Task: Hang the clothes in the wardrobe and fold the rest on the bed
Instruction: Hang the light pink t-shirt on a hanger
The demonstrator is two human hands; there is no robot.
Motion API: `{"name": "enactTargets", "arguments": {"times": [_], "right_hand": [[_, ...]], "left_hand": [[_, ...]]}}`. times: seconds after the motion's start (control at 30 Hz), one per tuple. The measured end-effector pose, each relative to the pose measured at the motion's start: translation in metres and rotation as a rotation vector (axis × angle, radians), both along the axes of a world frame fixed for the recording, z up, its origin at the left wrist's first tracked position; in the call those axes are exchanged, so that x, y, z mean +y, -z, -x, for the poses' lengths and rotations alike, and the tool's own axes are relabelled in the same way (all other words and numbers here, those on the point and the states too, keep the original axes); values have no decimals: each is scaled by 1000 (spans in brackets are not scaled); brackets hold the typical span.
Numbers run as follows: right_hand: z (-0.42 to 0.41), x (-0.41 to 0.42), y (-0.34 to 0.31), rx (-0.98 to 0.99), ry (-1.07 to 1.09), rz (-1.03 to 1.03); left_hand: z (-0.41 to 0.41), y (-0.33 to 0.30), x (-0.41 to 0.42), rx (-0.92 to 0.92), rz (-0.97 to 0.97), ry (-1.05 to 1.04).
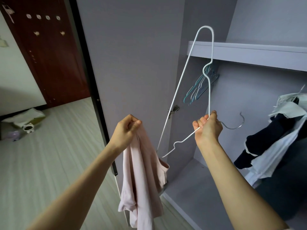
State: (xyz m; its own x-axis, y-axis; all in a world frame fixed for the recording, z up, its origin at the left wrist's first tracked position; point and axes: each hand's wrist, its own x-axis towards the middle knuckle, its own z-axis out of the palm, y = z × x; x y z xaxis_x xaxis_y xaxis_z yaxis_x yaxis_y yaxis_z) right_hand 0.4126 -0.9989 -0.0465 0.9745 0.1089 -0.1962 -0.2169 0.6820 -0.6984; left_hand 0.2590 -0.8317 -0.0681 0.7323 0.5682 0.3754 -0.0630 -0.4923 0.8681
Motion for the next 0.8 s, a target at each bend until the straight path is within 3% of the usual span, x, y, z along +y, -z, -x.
{"name": "enactTargets", "arguments": {"times": [0.43, 0.67, 0.8], "right_hand": [[2, -1, 12, 7, 41, 62], [17, 24, 59, 70, -29, 92], [13, 25, 94, -1, -133, 302]], "left_hand": [[-12, -4, -10, -61, 83, -18], [-14, -34, -31, -151, 212, 79], [-12, -45, -30, -165, 238, 87]]}}
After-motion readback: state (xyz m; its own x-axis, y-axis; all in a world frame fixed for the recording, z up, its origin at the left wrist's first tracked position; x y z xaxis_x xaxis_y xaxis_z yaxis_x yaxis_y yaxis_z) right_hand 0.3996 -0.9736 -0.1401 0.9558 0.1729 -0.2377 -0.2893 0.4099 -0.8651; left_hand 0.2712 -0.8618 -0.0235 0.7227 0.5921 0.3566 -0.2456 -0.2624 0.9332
